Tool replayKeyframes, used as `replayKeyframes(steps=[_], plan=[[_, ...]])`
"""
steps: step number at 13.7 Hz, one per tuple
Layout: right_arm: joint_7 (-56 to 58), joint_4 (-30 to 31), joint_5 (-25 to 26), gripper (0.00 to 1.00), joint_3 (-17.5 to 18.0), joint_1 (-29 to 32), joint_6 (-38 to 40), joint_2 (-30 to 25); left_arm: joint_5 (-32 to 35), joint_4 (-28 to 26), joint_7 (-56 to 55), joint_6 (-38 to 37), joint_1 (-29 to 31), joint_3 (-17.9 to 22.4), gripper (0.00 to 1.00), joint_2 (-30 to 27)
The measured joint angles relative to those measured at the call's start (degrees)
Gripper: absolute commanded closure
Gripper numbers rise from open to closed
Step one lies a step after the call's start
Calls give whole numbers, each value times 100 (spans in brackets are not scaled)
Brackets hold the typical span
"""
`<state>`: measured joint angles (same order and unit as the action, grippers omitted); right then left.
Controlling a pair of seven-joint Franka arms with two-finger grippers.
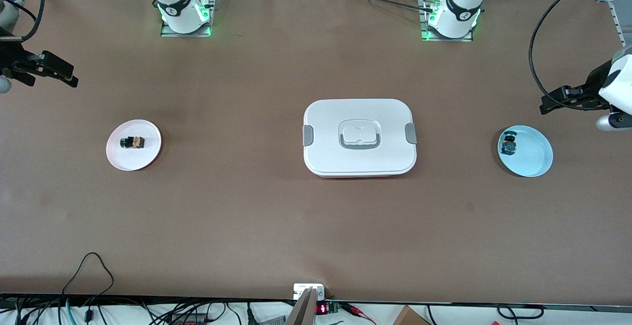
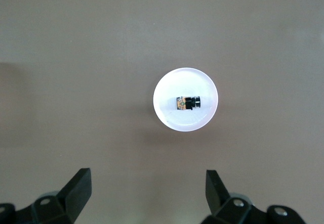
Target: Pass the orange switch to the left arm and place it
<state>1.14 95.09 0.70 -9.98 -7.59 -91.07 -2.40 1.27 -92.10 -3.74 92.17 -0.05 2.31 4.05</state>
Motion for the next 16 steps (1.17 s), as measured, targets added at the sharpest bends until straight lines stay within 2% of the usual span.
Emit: replayKeyframes(steps=[7, 16], plan=[[0, -1, 0, 0, -2, 1, 106, 40, 0, -2, 0, 0, 0, 0, 0, 3], [0, -6, 10, 0, -22, 42, 17, 726, 0, -5, 0, 0, -1, 0, 0, 8]])
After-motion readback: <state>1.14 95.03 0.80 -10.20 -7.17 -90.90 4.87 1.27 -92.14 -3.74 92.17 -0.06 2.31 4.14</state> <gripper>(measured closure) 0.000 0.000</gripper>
